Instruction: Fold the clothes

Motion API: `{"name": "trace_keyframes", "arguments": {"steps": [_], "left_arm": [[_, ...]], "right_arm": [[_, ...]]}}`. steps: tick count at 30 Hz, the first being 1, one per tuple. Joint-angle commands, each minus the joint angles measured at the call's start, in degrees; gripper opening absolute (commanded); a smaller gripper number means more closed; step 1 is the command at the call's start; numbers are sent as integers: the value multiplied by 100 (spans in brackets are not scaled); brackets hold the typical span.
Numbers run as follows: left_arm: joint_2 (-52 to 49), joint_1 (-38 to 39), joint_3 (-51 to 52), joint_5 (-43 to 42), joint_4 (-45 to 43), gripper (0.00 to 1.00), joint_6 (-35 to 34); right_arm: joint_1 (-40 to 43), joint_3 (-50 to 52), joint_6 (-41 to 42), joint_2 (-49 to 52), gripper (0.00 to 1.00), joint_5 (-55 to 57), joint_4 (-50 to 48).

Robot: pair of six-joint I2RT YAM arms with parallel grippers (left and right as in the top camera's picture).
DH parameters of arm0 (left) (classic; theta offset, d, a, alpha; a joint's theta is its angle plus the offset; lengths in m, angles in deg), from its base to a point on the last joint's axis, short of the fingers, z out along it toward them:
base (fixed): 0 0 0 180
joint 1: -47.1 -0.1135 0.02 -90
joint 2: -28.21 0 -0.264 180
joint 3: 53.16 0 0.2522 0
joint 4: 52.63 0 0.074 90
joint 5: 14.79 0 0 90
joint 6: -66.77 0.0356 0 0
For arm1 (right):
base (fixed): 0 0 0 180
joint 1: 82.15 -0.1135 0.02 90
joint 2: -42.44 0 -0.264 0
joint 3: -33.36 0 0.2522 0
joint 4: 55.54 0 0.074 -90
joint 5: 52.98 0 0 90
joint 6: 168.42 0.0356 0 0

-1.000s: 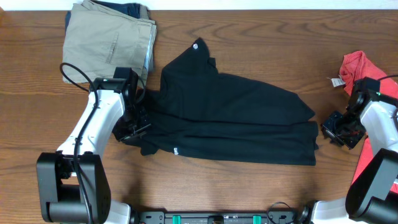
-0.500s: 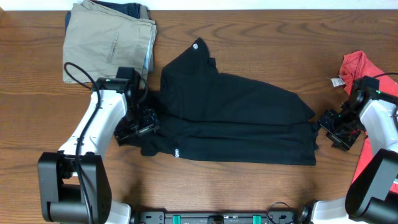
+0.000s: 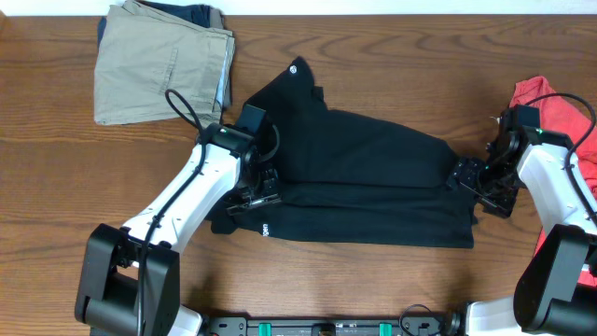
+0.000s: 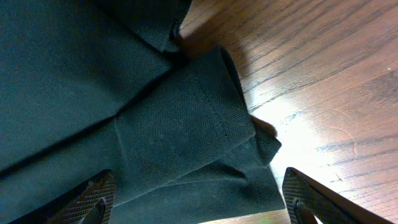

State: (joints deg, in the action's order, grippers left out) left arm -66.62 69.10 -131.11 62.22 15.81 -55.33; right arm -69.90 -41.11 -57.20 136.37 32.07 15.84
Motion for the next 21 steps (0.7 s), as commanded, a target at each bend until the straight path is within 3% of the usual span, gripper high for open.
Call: {"name": "trace_keyframes", "arguments": {"steps": [1,9,21], "left_arm": [[35,48,219,-9,-120,60,-599],[11,48,597,-352,-728,59,-1134],[-240,46,682,-348,-933,59,-1217]], "right_arm": [[-76,-105,-46,26,85,-4,2],[-76,-105,-48,26,85,-4,44],[-76,-105,-50,26,85,-4,72]]}}
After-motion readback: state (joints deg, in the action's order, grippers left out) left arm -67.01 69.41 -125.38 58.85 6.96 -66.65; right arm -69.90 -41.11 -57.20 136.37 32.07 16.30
